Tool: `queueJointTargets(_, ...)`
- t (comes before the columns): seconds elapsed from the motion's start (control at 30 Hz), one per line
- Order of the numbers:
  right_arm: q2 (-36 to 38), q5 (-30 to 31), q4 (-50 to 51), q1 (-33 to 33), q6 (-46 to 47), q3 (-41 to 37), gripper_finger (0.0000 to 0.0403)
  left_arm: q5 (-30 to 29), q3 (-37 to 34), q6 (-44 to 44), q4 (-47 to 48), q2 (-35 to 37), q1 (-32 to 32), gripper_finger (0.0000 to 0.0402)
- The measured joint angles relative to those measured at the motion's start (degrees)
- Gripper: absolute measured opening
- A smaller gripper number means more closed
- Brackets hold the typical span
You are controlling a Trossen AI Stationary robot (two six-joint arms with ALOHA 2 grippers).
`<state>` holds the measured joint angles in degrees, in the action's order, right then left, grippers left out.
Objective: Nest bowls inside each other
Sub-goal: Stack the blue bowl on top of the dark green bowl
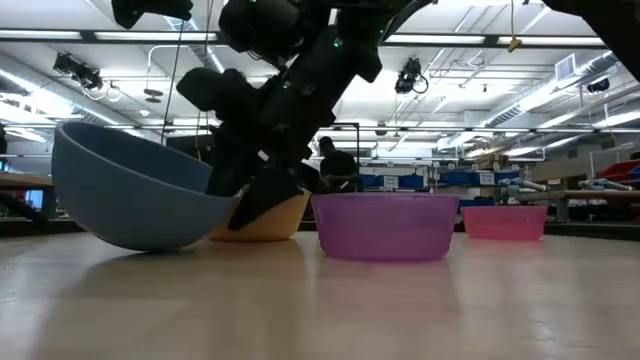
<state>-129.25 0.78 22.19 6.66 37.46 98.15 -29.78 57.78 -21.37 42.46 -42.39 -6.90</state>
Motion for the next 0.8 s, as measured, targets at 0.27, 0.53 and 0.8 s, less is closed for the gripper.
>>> queueJointTargets(0.27, 1.2, 0.0, -0.7, 0.0, -3.9, 0.0, 0.0017, 0.0, 0.0, 0.0, 0.6, 0.0, 0.0, 0.0103)
queueJointTargets(0.53, 8.4, -2.0, -0.1, -1.2, -8.2, 0.1, 0.0002, 0.0, 0.0, 0.0, 0.9, 0.0, 0.0, 0.0103)
queueJointTargets(0.8, 15.0, 4.8, 2.0, -8.5, -14.7, 0.2, 0.0001, -0.1, 0.0, 0.1, 0.7, 0.0, 0.0, 0.0103)
